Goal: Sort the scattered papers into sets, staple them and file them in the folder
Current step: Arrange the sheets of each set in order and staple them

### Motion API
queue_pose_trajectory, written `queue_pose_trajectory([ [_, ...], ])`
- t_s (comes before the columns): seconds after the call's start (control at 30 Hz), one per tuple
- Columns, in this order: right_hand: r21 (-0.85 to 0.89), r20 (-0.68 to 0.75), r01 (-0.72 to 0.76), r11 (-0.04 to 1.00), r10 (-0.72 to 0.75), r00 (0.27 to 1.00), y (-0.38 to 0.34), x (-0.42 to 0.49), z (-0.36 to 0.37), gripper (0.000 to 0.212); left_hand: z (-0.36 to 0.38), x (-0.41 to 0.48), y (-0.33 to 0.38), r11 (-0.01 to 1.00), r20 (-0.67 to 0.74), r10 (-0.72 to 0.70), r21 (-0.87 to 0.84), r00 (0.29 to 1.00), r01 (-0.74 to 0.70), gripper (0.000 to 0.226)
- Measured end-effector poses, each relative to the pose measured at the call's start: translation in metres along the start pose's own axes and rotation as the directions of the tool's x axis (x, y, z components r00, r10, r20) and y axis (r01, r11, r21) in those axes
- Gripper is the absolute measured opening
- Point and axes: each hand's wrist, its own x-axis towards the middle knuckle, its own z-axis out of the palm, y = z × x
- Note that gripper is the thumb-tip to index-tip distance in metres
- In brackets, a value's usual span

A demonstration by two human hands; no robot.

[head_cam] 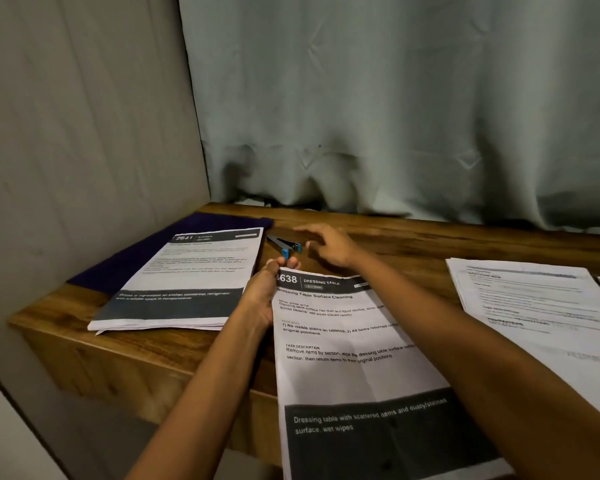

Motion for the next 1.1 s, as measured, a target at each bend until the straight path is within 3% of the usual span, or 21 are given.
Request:
queue_pose_trajectory([
  [0.1,-0.069,0.174,0.118,0.991,-0.104,0.979,-0.009,0.018,0.009,0.043,-0.002,0.002,0.0,1.0,0.008,-0.003,-0.013,1.0,0.003,0.027],
  [0.17,-0.142,0.295,0.135,0.981,-0.088,0.951,-0.01,0.028,0.014,0.039,-0.001,0.002,0.0,1.0,-0.001,0.002,-0.012,1.0,-0.002,0.027],
  [0.23,-0.175,0.325,0.118,0.977,-0.056,0.944,-0.007,0.034,0.02,0.035,0.0,0.003,0.0,1.0,-0.008,0.002,-0.013,1.0,-0.002,0.025],
  [0.43,-0.088,0.019,-0.083,0.993,0.085,0.996,0.004,0.037,0.031,0.004,0.002,0.001,0.0,0.999,0.008,0.027,0.02,1.0,-0.027,0.026],
  [0.53,-0.067,-0.065,-0.223,0.972,0.219,0.973,0.002,0.034,0.028,0.011,0.002,-0.001,-0.001,0.999,0.023,0.033,0.032,0.999,-0.034,0.028],
  [0.7,-0.249,-0.059,-0.358,0.9,0.355,0.933,-0.003,0.03,0.019,0.023,0.003,-0.008,-0.001,0.997,0.048,0.039,0.058,0.998,-0.042,0.029],
  [0.77,-0.169,-0.081,-0.397,0.902,0.389,0.918,-0.007,0.025,0.012,0.022,0.004,-0.01,-0.001,0.996,0.06,0.048,0.078,0.997,-0.053,0.028],
  [0.83,0.17,-0.133,-0.435,0.884,0.458,0.879,-0.011,0.022,0.007,0.008,0.003,-0.011,-0.001,0.993,0.066,0.058,0.096,0.996,-0.064,0.027],
  [0.87,0.429,-0.144,-0.413,0.803,0.513,0.847,-0.012,0.021,0.005,0.004,0.003,-0.012,-0.001,0.992,0.067,0.058,0.105,0.996,-0.065,0.027],
  [0.93,0.845,-0.089,-0.257,0.468,0.598,0.797,-0.016,0.016,0.003,0.013,0.003,-0.014,-0.001,0.99,0.065,0.056,0.124,0.996,-0.063,0.025],
  [1.0,0.984,-0.041,-0.071,0.164,0.595,0.802,-0.02,0.005,0.002,0.017,0.003,-0.015,-0.002,0.988,0.057,0.06,0.137,0.997,-0.068,0.024],
  [1.1,0.997,-0.02,0.056,-0.051,0.53,0.848,-0.02,-0.014,0.008,0.019,0.004,-0.015,-0.003,0.985,0.052,0.081,0.147,0.995,-0.088,0.024],
])
